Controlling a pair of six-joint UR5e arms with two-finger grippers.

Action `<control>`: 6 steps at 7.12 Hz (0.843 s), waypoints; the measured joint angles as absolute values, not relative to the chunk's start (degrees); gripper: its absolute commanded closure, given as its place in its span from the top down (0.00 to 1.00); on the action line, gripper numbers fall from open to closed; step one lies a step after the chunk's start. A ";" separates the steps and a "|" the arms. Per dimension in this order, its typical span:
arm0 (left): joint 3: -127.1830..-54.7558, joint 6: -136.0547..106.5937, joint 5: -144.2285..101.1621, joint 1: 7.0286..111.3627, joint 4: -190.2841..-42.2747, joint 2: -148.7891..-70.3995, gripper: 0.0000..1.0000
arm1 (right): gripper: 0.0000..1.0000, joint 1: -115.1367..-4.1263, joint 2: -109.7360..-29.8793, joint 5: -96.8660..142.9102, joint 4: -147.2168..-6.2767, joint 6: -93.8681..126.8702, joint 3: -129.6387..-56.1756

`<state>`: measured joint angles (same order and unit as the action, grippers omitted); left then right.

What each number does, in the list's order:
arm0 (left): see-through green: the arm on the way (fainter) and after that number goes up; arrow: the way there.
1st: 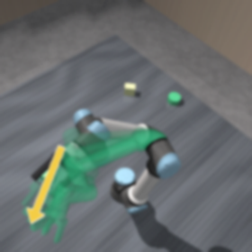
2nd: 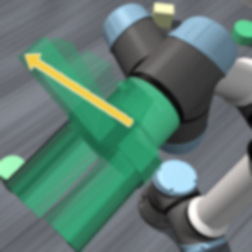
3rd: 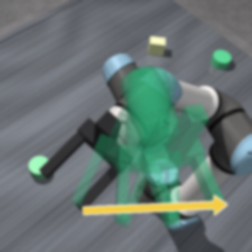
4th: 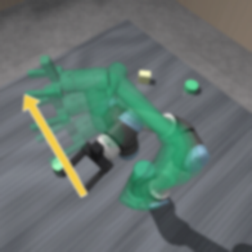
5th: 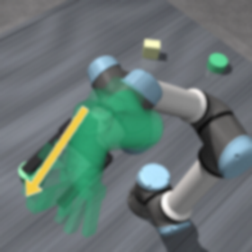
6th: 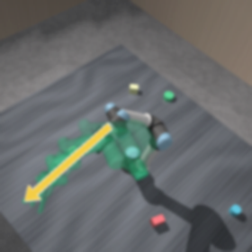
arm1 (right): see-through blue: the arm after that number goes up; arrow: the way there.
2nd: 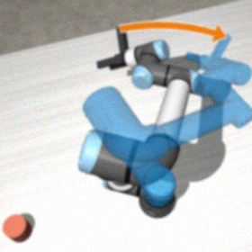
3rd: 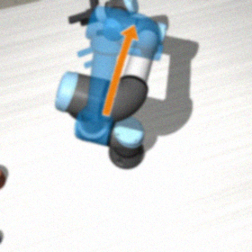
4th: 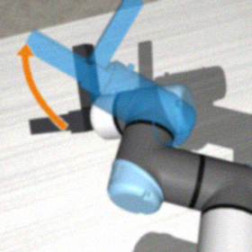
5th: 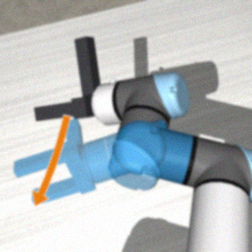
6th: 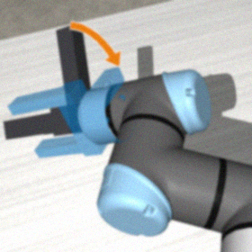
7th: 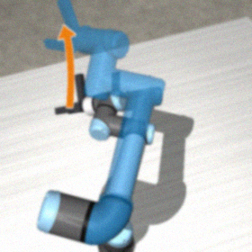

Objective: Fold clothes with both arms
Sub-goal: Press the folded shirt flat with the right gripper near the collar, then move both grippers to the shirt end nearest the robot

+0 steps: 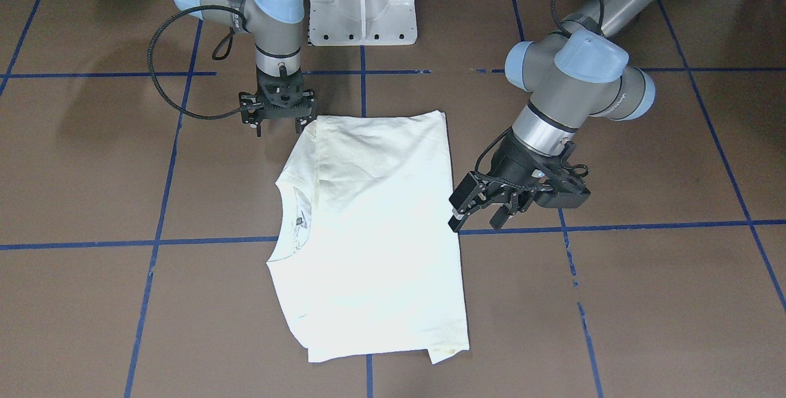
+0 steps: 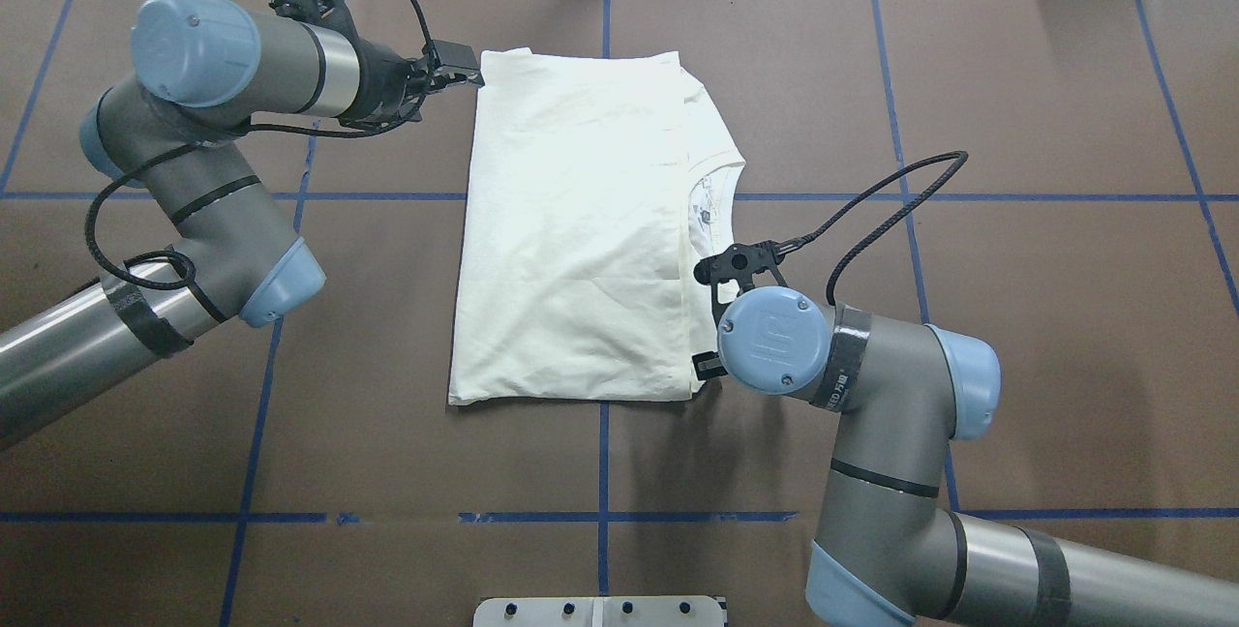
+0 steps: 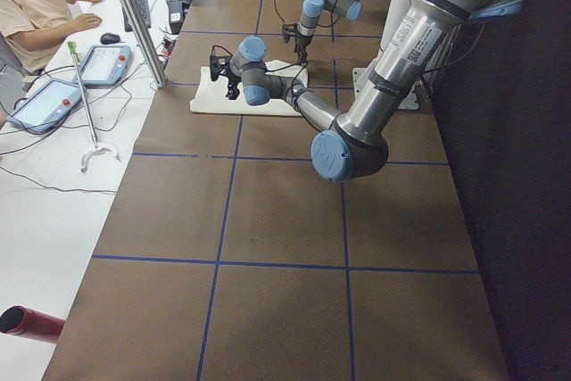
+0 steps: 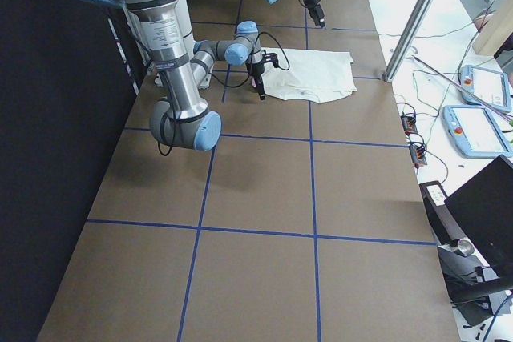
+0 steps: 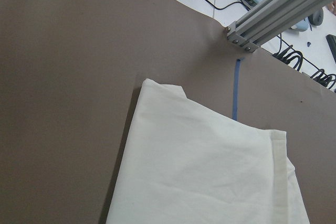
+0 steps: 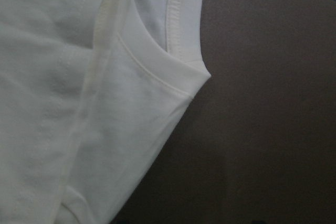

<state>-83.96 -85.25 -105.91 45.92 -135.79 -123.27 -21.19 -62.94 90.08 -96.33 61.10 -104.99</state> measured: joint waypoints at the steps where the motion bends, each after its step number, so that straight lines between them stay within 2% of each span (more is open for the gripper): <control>1: -84.33 -85.27 -105.91 45.94 -135.77 -123.15 0.99 | 0.84 -21.14 -62.64 89.93 -96.25 63.01 -105.50; 3: -84.68 -85.37 -105.91 45.96 -135.71 -122.94 0.99 | 0.84 -20.94 -60.86 89.60 -93.19 77.57 -105.40; 6: -84.72 -85.29 -105.91 45.97 -135.64 -122.72 0.99 | 0.81 -19.88 -61.72 87.24 -77.81 105.07 -100.09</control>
